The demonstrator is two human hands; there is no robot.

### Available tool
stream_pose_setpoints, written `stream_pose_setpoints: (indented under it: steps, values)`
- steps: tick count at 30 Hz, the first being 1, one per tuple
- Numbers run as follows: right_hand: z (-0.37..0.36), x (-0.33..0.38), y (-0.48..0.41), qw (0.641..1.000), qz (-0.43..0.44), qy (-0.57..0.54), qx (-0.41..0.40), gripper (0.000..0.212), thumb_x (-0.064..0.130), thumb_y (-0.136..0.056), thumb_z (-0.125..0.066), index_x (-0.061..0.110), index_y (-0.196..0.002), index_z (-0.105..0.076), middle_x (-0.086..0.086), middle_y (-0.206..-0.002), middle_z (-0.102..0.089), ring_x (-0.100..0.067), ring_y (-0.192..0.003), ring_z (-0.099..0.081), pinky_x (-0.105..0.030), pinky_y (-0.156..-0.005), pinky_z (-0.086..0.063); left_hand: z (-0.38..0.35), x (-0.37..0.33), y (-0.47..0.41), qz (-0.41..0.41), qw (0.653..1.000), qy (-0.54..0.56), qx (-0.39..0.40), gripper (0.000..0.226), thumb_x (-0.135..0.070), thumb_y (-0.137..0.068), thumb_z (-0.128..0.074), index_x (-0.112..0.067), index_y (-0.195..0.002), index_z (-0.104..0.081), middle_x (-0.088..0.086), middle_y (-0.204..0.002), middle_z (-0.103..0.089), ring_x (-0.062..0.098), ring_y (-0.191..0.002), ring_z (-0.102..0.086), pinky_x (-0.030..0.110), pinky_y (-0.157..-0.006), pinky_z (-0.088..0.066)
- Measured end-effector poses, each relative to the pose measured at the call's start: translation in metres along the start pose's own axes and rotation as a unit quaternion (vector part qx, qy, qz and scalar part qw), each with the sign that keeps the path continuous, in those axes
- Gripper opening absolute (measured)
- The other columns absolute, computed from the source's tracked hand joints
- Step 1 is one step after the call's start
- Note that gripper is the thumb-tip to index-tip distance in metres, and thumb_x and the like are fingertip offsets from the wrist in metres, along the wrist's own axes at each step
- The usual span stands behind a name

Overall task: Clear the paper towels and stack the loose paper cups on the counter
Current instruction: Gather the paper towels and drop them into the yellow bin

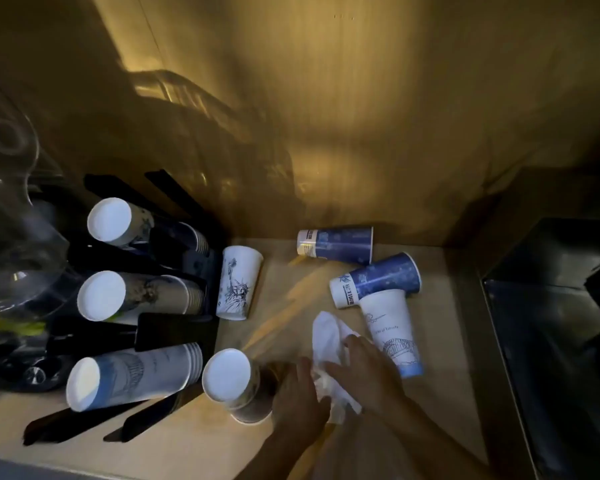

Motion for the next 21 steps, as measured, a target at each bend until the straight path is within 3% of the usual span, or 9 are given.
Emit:
stream_pose_setpoints:
  steps: [3, 5, 7, 9, 12, 15, 18, 21]
  values:
    - [-0.006, -0.007, 0.002, 1.000, -0.005, 0.008, 0.021, 0.036, 0.045, -0.085, -0.052, 0.015, -0.104, -0.051, -0.006, -0.109, -0.060, -0.024, -0.102, -0.056, -0.033, -0.082, -0.045, -0.002, 0.005, -0.006, -0.026, 0.996, -0.083, -0.006, 0.045, -0.037, -0.090, -0.052, -0.019, -0.129, -0.039, 0.002, -0.133, -0.050, 0.017, -0.125, -0.046, 0.028, -0.103, -0.039]
    - [-0.007, -0.012, 0.003, 1.000, -0.002, -0.001, 0.023, 0.016, 0.034, -0.088, -0.050, 0.018, -0.087, -0.053, -0.008, -0.100, -0.064, -0.026, -0.095, -0.059, -0.032, -0.073, -0.043, -0.002, 0.006, -0.010, -0.041, 0.992, -0.116, -0.011, 0.038, -0.040, -0.092, -0.047, -0.024, -0.126, -0.045, -0.003, -0.134, -0.051, 0.015, -0.126, -0.045, 0.026, -0.106, -0.036]
    - [-0.005, -0.014, 0.003, 1.000, 0.003, -0.002, 0.008, 0.028, 0.028, -0.089, -0.049, 0.025, -0.063, -0.039, -0.009, -0.089, -0.064, -0.025, -0.087, -0.059, -0.029, -0.064, -0.037, -0.006, 0.008, -0.012, -0.050, 0.990, -0.128, -0.014, 0.032, -0.041, -0.093, -0.045, -0.025, -0.119, -0.053, -0.003, -0.130, -0.055, 0.015, -0.123, -0.047, 0.027, -0.105, -0.035]
    - [0.003, -0.015, 0.002, 1.000, 0.009, -0.015, -0.018, 0.042, 0.026, -0.089, -0.050, 0.026, -0.055, -0.026, -0.004, -0.074, -0.055, -0.024, -0.079, -0.056, -0.029, -0.061, -0.034, -0.009, 0.008, -0.012, -0.060, 0.986, -0.156, -0.027, 0.032, -0.040, -0.094, -0.041, -0.026, -0.120, -0.054, -0.003, -0.132, -0.056, 0.015, -0.125, -0.046, 0.027, -0.107, -0.032]
    - [0.016, -0.016, 0.003, 0.997, 0.000, -0.063, -0.041, 0.037, 0.025, -0.088, -0.053, 0.022, -0.057, -0.033, -0.005, -0.067, -0.052, -0.024, -0.072, -0.053, -0.031, -0.060, -0.035, -0.013, 0.011, -0.011, -0.058, 0.986, -0.152, -0.031, 0.034, -0.035, -0.095, -0.044, -0.028, -0.127, -0.050, -0.004, -0.136, -0.053, 0.016, -0.129, -0.045, 0.029, -0.110, -0.034]
    - [0.028, -0.019, 0.004, 0.993, -0.001, -0.100, -0.059, 0.023, 0.025, -0.088, -0.054, 0.011, -0.071, -0.048, -0.010, -0.076, -0.062, -0.022, -0.071, -0.053, -0.028, -0.060, -0.036, -0.017, 0.014, -0.011, -0.038, 0.992, -0.117, -0.022, 0.024, -0.028, -0.095, -0.044, -0.018, -0.111, -0.060, 0.005, -0.117, -0.064, 0.022, -0.109, -0.058, 0.033, -0.096, -0.046]
    - [0.042, -0.018, 0.008, 0.989, 0.011, -0.126, -0.079, 0.024, 0.025, -0.088, -0.055, 0.015, -0.067, -0.048, 0.003, -0.064, -0.052, -0.018, -0.066, -0.051, -0.029, -0.058, -0.038, -0.013, 0.012, -0.003, -0.036, 0.995, -0.066, -0.068, 0.021, -0.025, -0.096, -0.045, -0.017, -0.100, -0.063, 0.002, -0.106, -0.069, 0.016, -0.099, -0.063, 0.028, -0.089, -0.050]
    - [0.058, -0.016, 0.012, 0.984, 0.032, -0.140, -0.102, 0.024, 0.024, -0.088, -0.056, 0.015, -0.066, -0.050, 0.006, -0.061, -0.051, -0.018, -0.064, -0.053, -0.032, -0.058, -0.045, -0.005, 0.006, 0.007, -0.021, 0.994, 0.013, -0.107, 0.017, -0.027, -0.092, -0.051, -0.017, -0.086, -0.063, 0.003, -0.090, -0.070, 0.018, -0.082, -0.065, 0.030, -0.071, -0.054]
Point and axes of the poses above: each hand's wrist, its own y-axis away from the middle knuckle, its own z-axis out of the back of the hand, x = y × z, the point moved 5 cm from there along -y, towards the middle knuckle
